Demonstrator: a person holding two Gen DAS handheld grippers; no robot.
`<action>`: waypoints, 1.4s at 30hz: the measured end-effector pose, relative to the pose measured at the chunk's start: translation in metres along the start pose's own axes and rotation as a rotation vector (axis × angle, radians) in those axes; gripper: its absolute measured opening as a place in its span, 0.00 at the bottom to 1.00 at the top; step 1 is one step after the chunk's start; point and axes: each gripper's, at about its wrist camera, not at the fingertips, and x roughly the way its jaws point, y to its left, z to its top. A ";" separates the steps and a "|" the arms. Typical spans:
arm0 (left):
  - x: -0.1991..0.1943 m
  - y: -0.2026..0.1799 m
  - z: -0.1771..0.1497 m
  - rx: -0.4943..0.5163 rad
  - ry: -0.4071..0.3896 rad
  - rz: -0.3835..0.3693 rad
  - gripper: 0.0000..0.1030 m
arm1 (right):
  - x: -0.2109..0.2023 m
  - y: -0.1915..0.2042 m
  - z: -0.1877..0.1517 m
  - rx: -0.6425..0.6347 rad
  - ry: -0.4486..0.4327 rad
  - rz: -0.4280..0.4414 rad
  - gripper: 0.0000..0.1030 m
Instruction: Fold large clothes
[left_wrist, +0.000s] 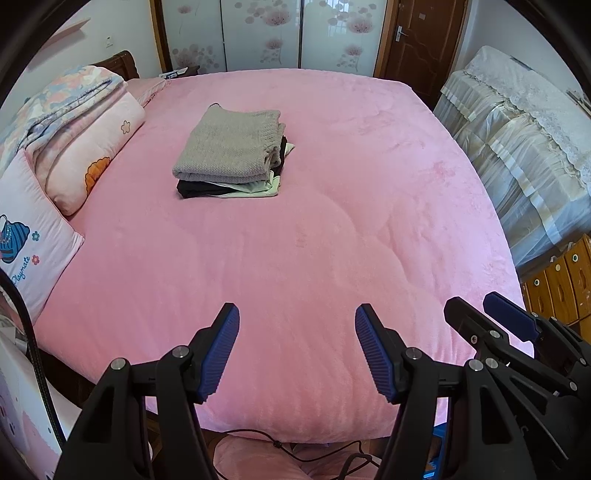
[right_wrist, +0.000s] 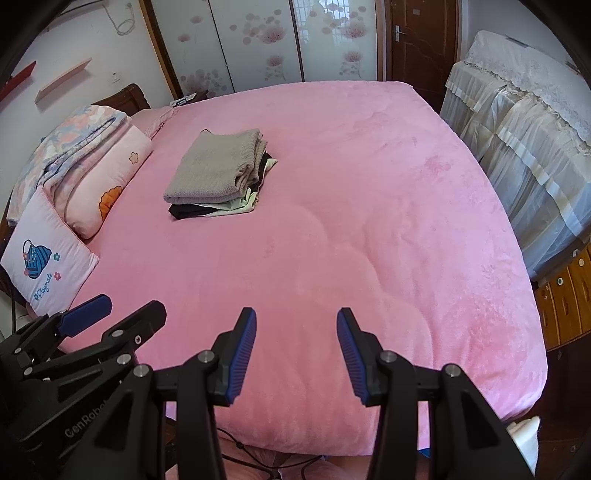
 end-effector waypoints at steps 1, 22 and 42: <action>0.001 0.001 0.001 -0.002 0.002 0.001 0.62 | 0.001 0.001 0.001 -0.002 0.001 -0.001 0.45; 0.015 -0.001 0.018 -0.015 0.036 0.033 0.62 | 0.018 0.001 0.022 -0.013 0.017 0.016 0.45; 0.023 -0.002 0.025 -0.030 0.061 0.041 0.62 | 0.033 0.001 0.032 -0.014 0.038 0.024 0.45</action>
